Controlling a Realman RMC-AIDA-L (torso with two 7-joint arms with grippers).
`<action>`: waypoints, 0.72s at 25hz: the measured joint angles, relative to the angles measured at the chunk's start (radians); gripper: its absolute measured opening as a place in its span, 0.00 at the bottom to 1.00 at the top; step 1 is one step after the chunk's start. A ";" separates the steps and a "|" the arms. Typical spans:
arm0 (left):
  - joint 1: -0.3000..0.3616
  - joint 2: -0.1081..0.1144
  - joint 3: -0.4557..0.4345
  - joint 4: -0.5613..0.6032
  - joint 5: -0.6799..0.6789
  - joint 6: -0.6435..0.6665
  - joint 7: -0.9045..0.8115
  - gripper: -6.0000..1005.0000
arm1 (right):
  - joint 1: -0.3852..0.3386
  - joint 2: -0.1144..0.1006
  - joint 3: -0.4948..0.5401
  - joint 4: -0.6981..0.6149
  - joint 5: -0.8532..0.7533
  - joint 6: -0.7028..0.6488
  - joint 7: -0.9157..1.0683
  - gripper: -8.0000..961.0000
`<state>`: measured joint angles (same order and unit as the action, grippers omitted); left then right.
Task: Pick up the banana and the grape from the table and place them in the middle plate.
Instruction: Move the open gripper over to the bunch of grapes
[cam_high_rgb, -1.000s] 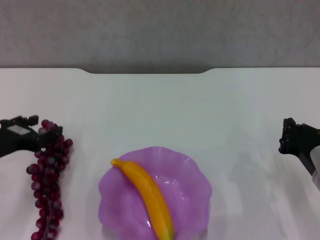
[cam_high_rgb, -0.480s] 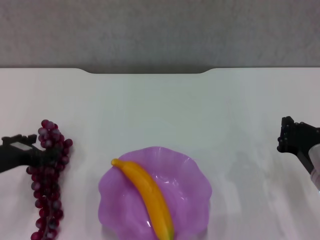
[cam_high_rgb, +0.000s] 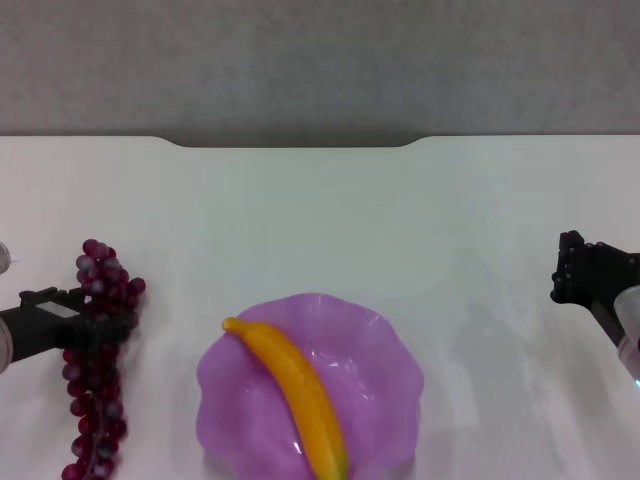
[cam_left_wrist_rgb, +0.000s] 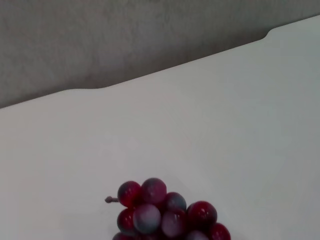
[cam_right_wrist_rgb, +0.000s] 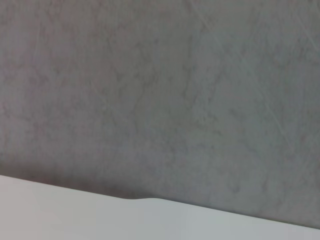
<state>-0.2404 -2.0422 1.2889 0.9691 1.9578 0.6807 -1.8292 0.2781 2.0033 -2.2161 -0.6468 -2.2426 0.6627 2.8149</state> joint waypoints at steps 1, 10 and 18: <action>0.000 0.000 0.000 0.000 0.000 0.000 0.000 0.83 | 0.000 0.000 0.000 -0.001 0.000 0.000 0.000 0.03; -0.009 -0.001 -0.003 -0.018 -0.006 -0.042 -0.006 0.86 | -0.002 0.000 -0.001 -0.002 0.000 -0.005 0.000 0.03; -0.023 -0.001 -0.006 -0.015 -0.007 -0.054 -0.025 0.88 | 0.002 -0.001 -0.001 -0.002 0.000 -0.026 0.000 0.03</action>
<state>-0.2639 -2.0431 1.2826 0.9536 1.9509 0.6272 -1.8541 0.2800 2.0020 -2.2167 -0.6488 -2.2427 0.6363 2.8148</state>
